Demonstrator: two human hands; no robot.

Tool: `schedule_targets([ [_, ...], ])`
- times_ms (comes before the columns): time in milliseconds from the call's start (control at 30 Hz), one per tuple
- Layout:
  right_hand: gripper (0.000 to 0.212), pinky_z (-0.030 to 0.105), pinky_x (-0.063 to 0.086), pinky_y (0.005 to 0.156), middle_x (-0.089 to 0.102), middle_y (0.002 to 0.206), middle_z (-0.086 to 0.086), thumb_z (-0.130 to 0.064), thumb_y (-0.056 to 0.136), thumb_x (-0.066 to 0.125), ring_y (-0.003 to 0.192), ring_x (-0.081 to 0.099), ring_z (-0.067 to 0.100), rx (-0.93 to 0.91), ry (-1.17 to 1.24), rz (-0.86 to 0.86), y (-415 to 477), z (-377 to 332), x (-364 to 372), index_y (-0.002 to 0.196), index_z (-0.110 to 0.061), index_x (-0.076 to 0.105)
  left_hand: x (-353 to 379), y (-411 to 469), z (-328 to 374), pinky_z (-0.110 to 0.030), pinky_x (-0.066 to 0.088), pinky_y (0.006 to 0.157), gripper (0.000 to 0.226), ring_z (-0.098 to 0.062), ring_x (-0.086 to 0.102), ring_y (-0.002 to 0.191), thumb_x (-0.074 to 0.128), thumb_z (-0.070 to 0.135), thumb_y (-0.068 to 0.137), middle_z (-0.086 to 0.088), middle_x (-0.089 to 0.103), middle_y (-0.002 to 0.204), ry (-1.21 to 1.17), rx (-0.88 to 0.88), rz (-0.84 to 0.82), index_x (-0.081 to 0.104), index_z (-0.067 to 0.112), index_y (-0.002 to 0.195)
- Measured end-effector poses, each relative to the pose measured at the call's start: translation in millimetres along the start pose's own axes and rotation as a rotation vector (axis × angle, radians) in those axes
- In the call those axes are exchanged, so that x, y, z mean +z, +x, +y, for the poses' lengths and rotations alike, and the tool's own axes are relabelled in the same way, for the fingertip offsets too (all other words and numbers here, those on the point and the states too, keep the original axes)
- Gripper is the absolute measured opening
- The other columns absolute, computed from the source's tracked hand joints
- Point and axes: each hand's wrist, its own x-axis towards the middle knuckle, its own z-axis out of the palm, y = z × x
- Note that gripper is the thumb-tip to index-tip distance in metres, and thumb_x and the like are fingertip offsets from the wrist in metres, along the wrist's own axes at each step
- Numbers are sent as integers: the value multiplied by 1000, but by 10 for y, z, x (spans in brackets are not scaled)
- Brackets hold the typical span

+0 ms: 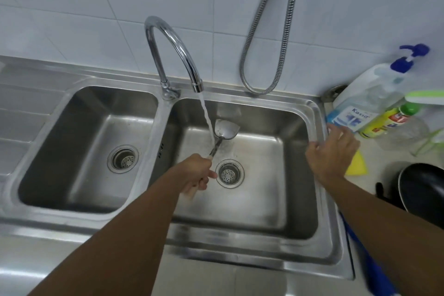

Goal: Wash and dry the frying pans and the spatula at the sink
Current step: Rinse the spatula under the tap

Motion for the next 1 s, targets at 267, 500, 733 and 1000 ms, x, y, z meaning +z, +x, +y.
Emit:
schedule_targets([
  [267,50,56,44,87,49,115,32,-43,96,55,99,49,46,48,-143,-194,-119,615,19,133,-11,43,145,71,79,-21,32,39,32,-13,35,47,39,28,112,-9,47,70,34,-24,76,51,6,93],
  [500,51,43,40,92,51,111,17,-47,99,46,103,47,31,-385,275,-324,-342,-279,86,147,-28,44,152,-36,27,-24,34,47,27,-14,37,50,34,22,111,-5,45,67,-10,18,83,52,7,98],
  [733,53,42,33,98,41,126,13,-41,99,43,115,36,29,-620,410,-520,-823,-1342,161,151,-31,42,135,-301,-205,-26,46,43,28,-13,50,46,44,37,110,-12,65,86,-1,217,28,50,11,114],
  [1000,19,14,24,70,35,90,4,-15,101,58,77,28,6,-500,554,-340,-375,-1297,338,106,-4,72,114,-390,-408,-19,30,39,28,-10,35,43,49,39,106,-1,50,63,95,356,114,65,17,100],
])
